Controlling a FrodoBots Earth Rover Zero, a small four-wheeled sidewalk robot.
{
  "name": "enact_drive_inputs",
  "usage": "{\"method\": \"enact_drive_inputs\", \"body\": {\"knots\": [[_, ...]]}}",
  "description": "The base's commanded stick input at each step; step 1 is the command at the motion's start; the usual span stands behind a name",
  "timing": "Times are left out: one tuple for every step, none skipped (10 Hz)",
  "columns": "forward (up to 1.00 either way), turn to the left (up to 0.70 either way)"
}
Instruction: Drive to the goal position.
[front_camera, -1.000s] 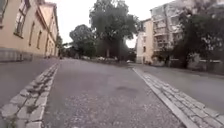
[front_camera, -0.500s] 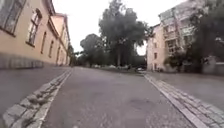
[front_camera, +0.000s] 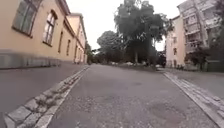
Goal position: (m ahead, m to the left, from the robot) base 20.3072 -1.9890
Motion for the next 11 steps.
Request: {"method": "enact_drive_inputs", "body": {"knots": [[0.70,0.00],[0.70,0.00],[0.70,0.00],[0.70,0.13],[0.70,0.35],[0.70,0.35],[0.70,0.35],[0.70,0.35],[0.70,0.35],[0.70,0.35],[0.70,0.35]]}}
